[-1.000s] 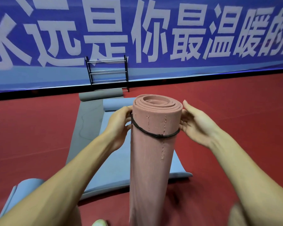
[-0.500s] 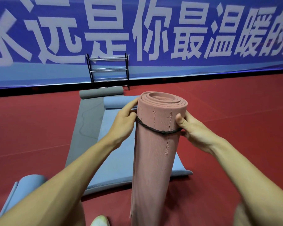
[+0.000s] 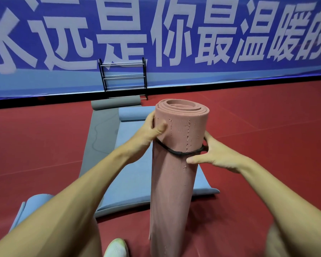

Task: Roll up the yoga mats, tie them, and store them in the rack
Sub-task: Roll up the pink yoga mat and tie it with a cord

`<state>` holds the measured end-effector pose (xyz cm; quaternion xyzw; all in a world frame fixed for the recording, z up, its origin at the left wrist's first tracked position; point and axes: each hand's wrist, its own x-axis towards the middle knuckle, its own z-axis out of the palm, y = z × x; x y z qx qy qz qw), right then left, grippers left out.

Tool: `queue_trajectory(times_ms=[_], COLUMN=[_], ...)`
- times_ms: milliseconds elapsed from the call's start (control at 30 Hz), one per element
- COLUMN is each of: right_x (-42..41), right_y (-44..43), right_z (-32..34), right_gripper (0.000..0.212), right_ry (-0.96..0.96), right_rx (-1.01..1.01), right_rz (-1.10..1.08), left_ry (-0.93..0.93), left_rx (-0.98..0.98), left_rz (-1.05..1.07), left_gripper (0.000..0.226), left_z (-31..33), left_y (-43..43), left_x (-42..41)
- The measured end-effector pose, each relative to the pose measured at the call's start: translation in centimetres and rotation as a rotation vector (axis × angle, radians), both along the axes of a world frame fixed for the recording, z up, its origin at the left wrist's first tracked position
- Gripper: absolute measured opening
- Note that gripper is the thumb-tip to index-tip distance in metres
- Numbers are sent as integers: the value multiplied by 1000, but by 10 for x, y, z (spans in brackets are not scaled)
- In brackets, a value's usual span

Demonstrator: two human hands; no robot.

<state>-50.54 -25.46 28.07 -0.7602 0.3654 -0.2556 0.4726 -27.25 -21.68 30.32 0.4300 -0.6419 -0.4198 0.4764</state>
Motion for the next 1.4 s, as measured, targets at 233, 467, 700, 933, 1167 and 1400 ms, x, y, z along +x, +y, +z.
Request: queue_trajectory(times_ms=[233, 467, 700, 933, 1167, 1400], right_x=[8, 22, 37, 30, 29, 32], right_y=[4, -2, -2, -8, -11, -15], right_z=[8, -10, -37, -45, -67, -99], right_gripper=[123, 128, 91, 109, 131, 102], right_ry=[-265, -280, -166, -146, -235, -186], right_rx=[-28, -8, 103, 176, 229, 260], right_rz=[-92, -223, -140, -138, -168, -200], left_ry=[-304, -288, -32, -202, -103, -104], left_rx=[168, 280, 164, 272, 357, 392], left_rz=[-53, -152, 18, 27, 30, 30], left_gripper=[72, 113, 127, 117, 96, 92], left_z=[-18, -27, -30, -61, -91, -109], left_y=[2, -6, -11, -10, -6, -12], left_x=[-2, 18, 17, 9, -1, 8])
